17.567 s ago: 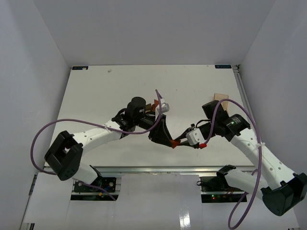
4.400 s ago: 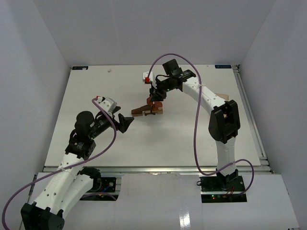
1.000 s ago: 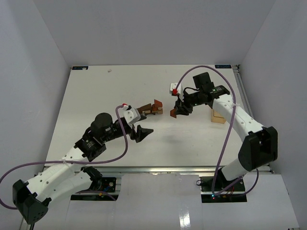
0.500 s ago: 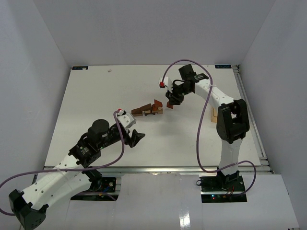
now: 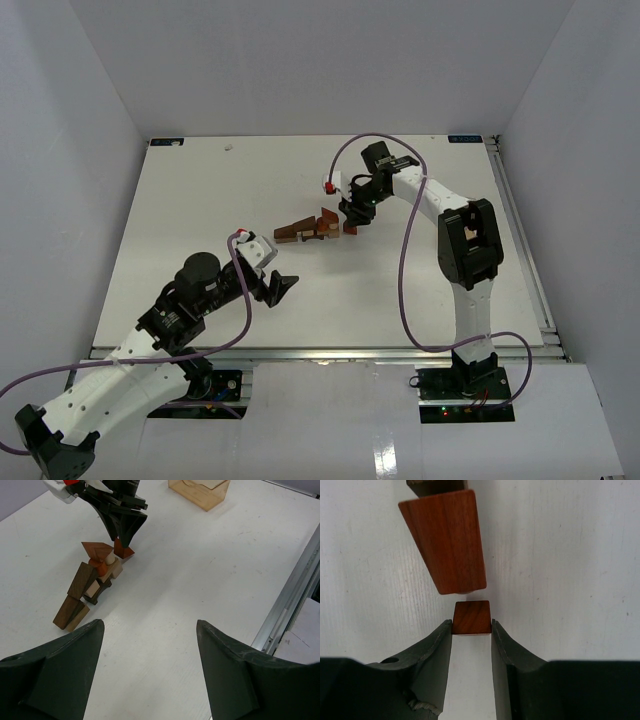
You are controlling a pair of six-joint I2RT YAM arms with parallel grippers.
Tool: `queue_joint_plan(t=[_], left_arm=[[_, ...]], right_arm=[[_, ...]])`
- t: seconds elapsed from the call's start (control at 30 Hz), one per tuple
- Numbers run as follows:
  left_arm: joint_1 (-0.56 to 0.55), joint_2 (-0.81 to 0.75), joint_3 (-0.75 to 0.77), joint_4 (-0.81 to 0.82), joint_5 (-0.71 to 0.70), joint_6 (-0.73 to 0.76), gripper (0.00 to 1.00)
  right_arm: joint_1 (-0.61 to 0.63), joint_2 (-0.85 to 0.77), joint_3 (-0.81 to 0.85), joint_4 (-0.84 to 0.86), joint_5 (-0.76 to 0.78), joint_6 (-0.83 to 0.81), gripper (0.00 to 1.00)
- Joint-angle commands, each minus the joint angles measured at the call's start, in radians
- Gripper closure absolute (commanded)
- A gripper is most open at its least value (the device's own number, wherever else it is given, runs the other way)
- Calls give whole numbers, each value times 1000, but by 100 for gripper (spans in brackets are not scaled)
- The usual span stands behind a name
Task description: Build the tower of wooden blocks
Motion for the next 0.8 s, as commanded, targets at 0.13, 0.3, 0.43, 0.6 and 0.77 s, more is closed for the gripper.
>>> queue_joint_plan(t=[0.13,0.3,0.43,0.6,0.77], left_arm=[[11,-13,-11,-2,-13,6,14],[13,-13,-11,-2,-10,7,14],[17,-15,-11,-2,-8,7,14],[20,-18,-13,1,-7,9,14],[21,-21,-15,1,-4,10,14]], right_arm=[[13,49,87,-22,-11,-26,78],[16,61,88,-24,0,-26,71],[17,62,90,-27,-8,-28,64],[17,65,93,-33,-14,-29,59],[17,64,94,-32,-15,-27,51]])
